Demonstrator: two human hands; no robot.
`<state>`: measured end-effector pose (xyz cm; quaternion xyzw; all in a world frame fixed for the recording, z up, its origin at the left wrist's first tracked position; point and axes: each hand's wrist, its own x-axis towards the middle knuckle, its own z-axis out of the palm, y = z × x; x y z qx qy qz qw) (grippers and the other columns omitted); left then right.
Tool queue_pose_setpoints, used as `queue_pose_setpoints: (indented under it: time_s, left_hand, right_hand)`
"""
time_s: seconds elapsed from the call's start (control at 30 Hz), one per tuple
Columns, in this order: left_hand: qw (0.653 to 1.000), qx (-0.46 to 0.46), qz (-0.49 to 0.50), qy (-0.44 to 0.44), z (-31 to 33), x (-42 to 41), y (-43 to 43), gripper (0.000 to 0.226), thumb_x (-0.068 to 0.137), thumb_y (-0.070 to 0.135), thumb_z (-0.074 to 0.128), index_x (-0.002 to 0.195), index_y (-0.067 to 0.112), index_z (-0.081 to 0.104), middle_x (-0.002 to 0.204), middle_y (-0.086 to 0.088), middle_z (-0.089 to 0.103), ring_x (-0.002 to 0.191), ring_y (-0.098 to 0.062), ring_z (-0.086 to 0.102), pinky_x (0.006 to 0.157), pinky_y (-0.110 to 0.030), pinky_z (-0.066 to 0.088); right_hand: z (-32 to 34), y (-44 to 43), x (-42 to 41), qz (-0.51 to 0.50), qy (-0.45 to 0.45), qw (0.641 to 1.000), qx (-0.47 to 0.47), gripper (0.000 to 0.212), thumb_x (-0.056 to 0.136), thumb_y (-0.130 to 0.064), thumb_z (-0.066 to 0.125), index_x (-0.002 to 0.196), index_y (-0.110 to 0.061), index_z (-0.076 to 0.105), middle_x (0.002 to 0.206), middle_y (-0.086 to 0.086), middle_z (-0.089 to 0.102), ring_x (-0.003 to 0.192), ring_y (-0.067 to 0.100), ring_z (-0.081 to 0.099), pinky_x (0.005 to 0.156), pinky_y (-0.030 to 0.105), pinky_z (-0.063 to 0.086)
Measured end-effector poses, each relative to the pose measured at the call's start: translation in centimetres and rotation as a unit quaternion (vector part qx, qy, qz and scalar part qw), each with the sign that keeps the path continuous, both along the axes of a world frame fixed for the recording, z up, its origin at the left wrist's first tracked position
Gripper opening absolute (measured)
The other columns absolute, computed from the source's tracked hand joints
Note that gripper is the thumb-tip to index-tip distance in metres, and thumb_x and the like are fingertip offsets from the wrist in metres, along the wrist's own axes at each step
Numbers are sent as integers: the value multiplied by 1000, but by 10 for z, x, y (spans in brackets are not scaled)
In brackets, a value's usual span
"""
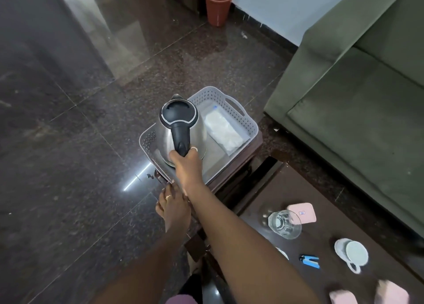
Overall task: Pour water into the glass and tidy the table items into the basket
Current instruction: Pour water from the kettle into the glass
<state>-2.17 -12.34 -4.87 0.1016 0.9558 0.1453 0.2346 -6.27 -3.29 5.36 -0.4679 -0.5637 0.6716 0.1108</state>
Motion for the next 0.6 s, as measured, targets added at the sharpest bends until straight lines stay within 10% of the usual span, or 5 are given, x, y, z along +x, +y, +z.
queue_pose_setpoints:
  time_s: [0.33,0.47,0.6]
  left_hand:
    - [1000,14,-14,-9,1,4,8,52,98,21,35,145,8,18,153,-15,18,139,-38,14,110,-57,11]
    - [999,25,11,20,6,22,18,52,96,15,40,143,1,22,152,-20,16,136,-42,16,108,-60,14]
    - [987,38,-144,63,6,57,40,57,87,10,56,137,-5,33,148,-30,22,128,-52,31,100,-64,28]
  right_hand:
    - [56,65,87,29,-8,998,47,15,58,-26,57,70,-18,52,68,-2,55,66,18,52,61,38,43]
    - [91,94,150,10,-48,990,134,13,53,-29,58,61,-21,51,53,-11,48,53,10,45,54,28,37]
    - [116,114,223,31,-176,958,225,21,52,-30,59,68,-17,56,60,-4,55,61,18,53,54,28,39]
